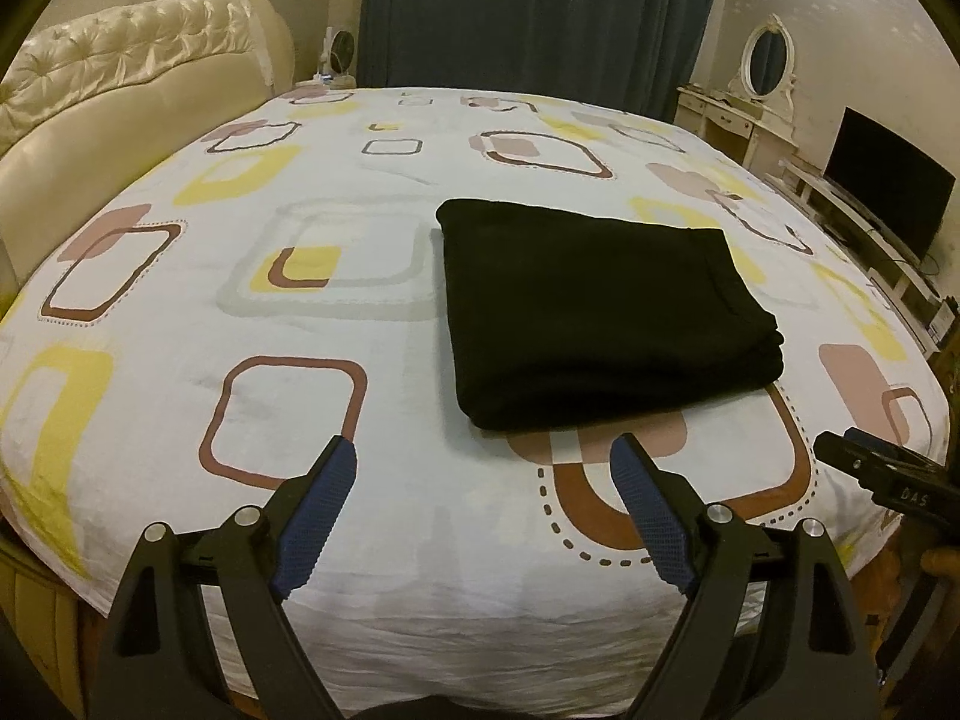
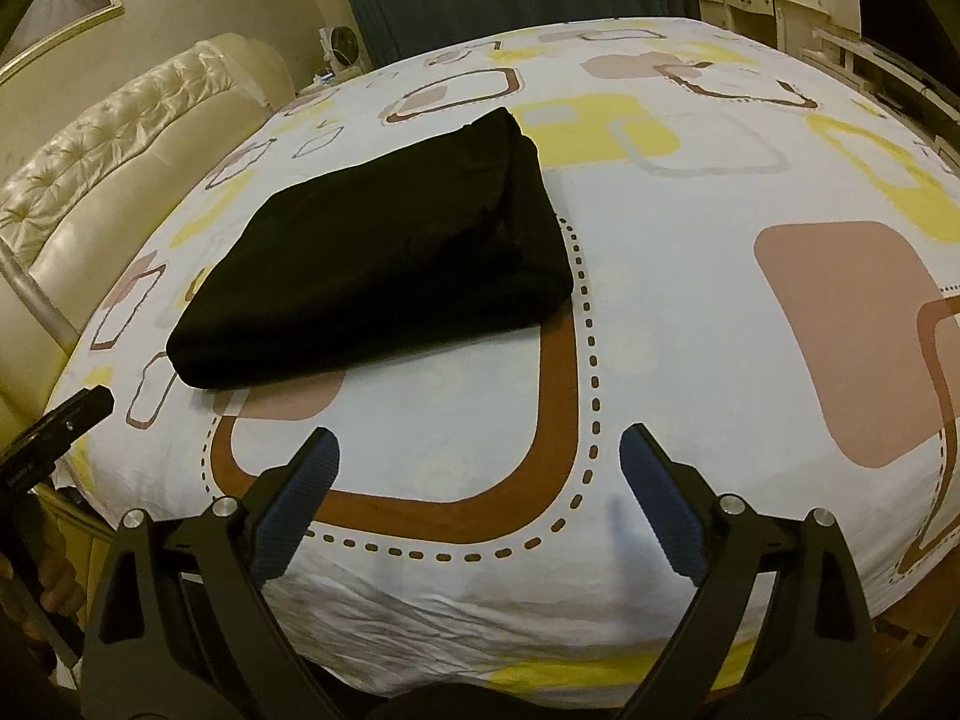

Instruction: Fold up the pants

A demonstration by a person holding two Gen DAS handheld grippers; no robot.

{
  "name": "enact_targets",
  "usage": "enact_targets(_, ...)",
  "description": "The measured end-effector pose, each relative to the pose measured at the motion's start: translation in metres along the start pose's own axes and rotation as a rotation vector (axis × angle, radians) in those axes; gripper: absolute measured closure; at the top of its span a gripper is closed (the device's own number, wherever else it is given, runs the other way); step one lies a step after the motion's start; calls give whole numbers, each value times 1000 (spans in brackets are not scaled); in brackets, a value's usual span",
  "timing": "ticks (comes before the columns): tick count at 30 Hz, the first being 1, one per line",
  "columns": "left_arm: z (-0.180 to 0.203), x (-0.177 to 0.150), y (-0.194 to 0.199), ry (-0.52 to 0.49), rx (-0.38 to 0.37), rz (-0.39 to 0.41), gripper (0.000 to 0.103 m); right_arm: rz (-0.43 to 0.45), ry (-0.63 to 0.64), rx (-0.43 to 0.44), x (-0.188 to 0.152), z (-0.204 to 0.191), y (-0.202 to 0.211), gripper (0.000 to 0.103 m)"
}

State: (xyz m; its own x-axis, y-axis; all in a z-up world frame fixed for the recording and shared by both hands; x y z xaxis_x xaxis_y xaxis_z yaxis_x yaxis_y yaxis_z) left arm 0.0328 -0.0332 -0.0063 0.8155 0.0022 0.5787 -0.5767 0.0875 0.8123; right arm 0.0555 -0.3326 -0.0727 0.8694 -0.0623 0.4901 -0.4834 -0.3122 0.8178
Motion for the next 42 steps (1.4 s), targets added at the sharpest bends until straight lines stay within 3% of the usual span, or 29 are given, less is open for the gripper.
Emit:
enact_targets(33,7,0,6,-6,54,35,17,-18,7,2,-3,-4,-6,8)
enact_targets(42,8,0,4,-1,67,3,17,-27,2,4,-5,-1,-8,8)
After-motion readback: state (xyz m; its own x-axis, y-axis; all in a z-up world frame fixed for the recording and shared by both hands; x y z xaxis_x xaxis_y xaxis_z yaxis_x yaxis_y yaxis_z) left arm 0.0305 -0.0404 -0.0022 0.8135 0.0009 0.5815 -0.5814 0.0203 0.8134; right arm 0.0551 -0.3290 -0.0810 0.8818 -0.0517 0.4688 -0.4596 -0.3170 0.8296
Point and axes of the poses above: each gripper's, at about its wrist camera, not at the fingertips, and y roughly against the way its jaws point, z to its right, x to its top, the point moved 3 cm from there along -y, roughly the way its jaws point, and after that the axes turned 9 degrees about -z, right-handed, at the moved point
